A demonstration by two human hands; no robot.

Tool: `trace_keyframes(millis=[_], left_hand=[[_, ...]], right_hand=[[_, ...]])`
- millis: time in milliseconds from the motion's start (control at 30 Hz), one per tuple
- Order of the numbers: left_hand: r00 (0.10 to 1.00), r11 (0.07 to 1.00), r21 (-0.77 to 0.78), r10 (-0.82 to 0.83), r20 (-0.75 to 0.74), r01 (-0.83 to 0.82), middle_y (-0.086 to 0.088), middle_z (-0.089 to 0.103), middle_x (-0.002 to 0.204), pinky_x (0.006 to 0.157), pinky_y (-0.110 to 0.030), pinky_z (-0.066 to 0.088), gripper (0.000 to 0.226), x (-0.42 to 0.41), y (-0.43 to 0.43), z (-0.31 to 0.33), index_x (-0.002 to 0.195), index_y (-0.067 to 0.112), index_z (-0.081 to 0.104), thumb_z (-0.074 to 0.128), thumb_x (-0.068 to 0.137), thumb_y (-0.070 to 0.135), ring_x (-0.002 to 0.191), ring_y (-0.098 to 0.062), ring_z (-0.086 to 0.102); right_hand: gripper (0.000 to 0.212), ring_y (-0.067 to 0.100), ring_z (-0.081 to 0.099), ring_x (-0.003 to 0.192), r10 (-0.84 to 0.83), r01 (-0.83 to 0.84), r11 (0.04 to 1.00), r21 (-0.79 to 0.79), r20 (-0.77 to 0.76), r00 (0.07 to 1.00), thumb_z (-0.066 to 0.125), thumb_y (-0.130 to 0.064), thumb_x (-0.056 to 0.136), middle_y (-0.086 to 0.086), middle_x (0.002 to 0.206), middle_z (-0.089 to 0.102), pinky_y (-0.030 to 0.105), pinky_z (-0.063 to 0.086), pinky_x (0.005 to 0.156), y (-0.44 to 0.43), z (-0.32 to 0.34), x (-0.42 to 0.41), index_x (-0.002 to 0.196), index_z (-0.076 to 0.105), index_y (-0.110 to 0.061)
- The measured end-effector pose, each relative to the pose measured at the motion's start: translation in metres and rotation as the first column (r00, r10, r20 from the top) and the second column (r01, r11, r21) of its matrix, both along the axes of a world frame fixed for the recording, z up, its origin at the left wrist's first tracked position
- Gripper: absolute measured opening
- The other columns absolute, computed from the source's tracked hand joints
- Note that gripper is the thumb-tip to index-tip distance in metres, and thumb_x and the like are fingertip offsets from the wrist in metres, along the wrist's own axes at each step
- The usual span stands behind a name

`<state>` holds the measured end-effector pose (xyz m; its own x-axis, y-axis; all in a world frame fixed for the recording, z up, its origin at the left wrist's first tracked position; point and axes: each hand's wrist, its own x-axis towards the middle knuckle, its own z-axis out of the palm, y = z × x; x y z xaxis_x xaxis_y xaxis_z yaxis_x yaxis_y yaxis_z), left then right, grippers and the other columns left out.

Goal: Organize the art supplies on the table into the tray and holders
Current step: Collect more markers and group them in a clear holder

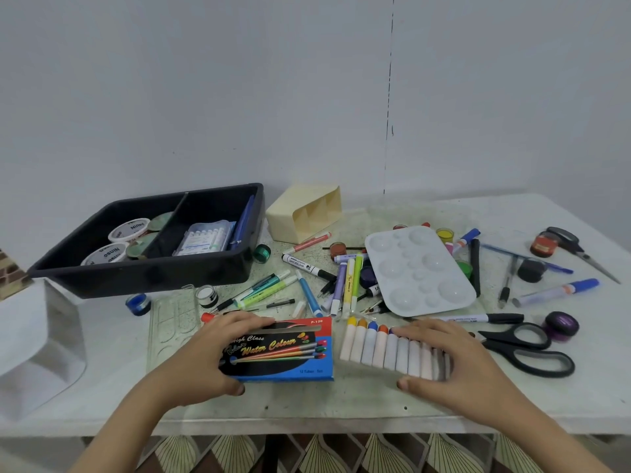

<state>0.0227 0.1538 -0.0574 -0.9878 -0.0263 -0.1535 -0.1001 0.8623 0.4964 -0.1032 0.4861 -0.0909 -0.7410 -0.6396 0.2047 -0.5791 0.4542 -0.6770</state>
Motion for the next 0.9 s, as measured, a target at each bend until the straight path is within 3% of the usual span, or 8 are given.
trace_keyframes(millis=[67,300,467,600,800,900], left_hand=[[1.000,1.000,-0.010,-0.002,-0.009,0.001,0.041,0.022,0.129,0.102,-0.026,0.037,0.088,0.000,0.001,0.000,0.125,0.059,0.031,0.079,0.063,0.021,0.121,0.016,0.021],[1.000,0.998,-0.062,-0.019,-0.010,0.018,0.042,0.022,0.126,0.101,-0.023,0.031,0.086,-0.002,0.004,-0.007,0.122,0.062,0.029,0.078,0.064,0.023,0.119,0.017,0.019],[0.999,0.999,-0.015,-0.044,-0.009,0.044,0.040,0.024,0.127,0.085,-0.007,0.029,0.088,-0.006,0.011,-0.011,0.127,0.059,0.028,0.080,0.065,0.023,0.116,0.023,0.018],[0.999,0.999,-0.002,-0.039,0.010,0.039,0.040,0.024,0.127,0.090,-0.012,0.032,0.089,-0.008,0.014,-0.015,0.129,0.058,0.028,0.078,0.064,0.026,0.119,0.017,0.022],[0.996,0.997,-0.018,-0.069,0.049,0.070,0.040,0.021,0.126,0.096,-0.018,0.033,0.084,-0.006,0.025,-0.020,0.126,0.063,0.026,0.073,0.064,0.031,0.118,0.015,0.022],[0.994,0.993,-0.050,-0.104,0.029,0.105,0.040,0.018,0.125,0.097,-0.015,0.027,0.081,-0.003,0.037,-0.028,0.127,0.062,0.023,0.069,0.066,0.036,0.120,0.014,0.018]], right_hand=[[0.052,-0.018,0.036,0.111,-0.018,0.019,0.999,-0.044,0.033,0.999,0.065,-0.069,0.049,-0.038,0.107,0.050,-0.001,0.026,0.084,0.000,-0.001,0.001,0.099,0.052,-0.070],[0.063,-0.015,0.039,0.112,-0.057,0.060,0.997,-0.052,0.047,0.997,0.065,-0.069,0.048,-0.028,0.112,0.055,0.002,0.029,0.085,0.004,-0.006,-0.001,0.108,0.056,-0.055],[0.061,-0.013,0.037,0.116,0.007,-0.007,1.000,0.019,0.003,1.000,0.065,-0.070,0.051,-0.033,0.115,0.049,0.005,0.027,0.090,0.003,-0.008,0.003,0.111,0.053,-0.063],[0.073,-0.011,0.035,0.119,0.050,-0.048,0.998,0.046,-0.043,0.998,0.067,-0.067,0.055,-0.034,0.118,0.048,0.008,0.025,0.093,0.004,-0.009,0.003,0.121,0.036,-0.068],[0.065,-0.014,0.029,0.122,0.125,-0.102,0.971,0.215,-0.095,0.988,0.066,-0.067,0.058,-0.038,0.122,0.043,0.012,0.018,0.100,0.019,-0.017,-0.012,0.113,0.033,-0.078],[0.058,-0.015,0.028,0.122,0.156,-0.124,0.954,0.274,-0.097,0.983,0.064,-0.066,0.058,-0.038,0.122,0.043,0.011,0.012,0.102,0.026,-0.017,-0.019,0.107,0.036,-0.079]])
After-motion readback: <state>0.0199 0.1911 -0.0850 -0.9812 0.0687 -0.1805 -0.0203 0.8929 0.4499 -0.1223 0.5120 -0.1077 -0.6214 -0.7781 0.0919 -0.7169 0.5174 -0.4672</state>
